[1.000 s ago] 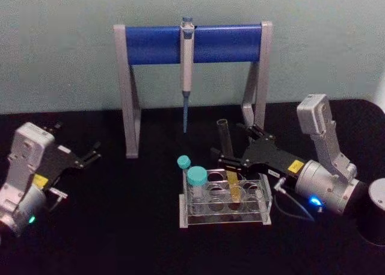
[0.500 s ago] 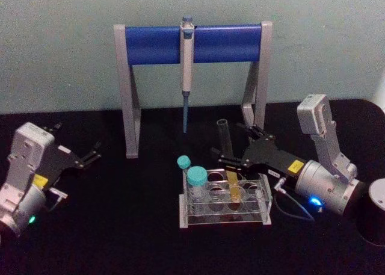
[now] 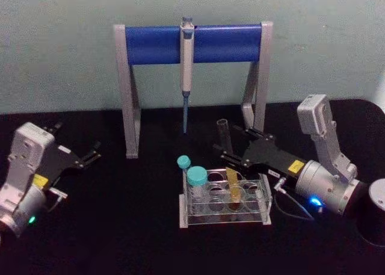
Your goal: Pick up the test tube from the test tube rack, shake it, then place it back into the test tube rack.
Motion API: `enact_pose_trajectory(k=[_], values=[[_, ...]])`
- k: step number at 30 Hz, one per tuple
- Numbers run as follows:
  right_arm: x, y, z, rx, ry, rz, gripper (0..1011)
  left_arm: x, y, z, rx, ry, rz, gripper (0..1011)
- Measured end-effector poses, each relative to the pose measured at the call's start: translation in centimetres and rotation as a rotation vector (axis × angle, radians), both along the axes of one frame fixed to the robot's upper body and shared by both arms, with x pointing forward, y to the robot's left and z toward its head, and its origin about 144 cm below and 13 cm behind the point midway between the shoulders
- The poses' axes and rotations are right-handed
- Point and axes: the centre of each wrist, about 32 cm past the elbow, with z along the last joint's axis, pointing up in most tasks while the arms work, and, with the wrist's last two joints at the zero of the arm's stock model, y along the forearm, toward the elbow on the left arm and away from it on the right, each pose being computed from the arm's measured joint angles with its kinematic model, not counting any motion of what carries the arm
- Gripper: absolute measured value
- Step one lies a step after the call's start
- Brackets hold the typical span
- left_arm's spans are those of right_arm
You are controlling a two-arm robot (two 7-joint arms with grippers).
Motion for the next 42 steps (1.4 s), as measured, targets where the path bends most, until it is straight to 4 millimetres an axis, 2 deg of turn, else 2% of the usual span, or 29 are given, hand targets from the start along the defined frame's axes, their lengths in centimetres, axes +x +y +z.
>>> enact_pose_trajectory(k=[2, 6, 7, 10, 12, 13, 16, 42], values=[[0.00, 0.00, 0.01, 0.000, 0.000, 0.000, 700, 0.00, 0.00, 0.00, 0.000, 0.000, 0.000, 1001], [0.00, 0.01, 0.01, 0.000, 0.000, 0.000, 559, 0.00, 0.00, 0.00, 0.000, 0.000, 0.000, 1001], [0.00, 0.01, 0.01, 0.000, 0.000, 0.000, 559, 0.00, 0.00, 0.00, 0.000, 0.000, 0.000, 1001], [0.00, 0.01, 0.01, 0.000, 0.000, 0.000, 413, 0.00, 0.00, 0.00, 0.000, 0.000, 0.000, 1001], [0.00, 0.01, 0.01, 0.000, 0.000, 0.000, 351, 0.00, 0.00, 0.00, 0.000, 0.000, 0.000, 1001], [0.00, 0.01, 0.01, 0.000, 0.000, 0.000, 351, 0.00, 0.00, 0.00, 0.000, 0.000, 0.000, 1001], [0.00, 0.01, 0.02, 0.001, 0.000, 0.000, 242, 0.00, 0.00, 0.00, 0.000, 0.000, 0.000, 1001], [-0.31, -0.41, 0.01, 0.035, -0.032, -0.009, 228, 0.00, 0.00, 0.00, 0.000, 0.000, 0.000, 1001]])
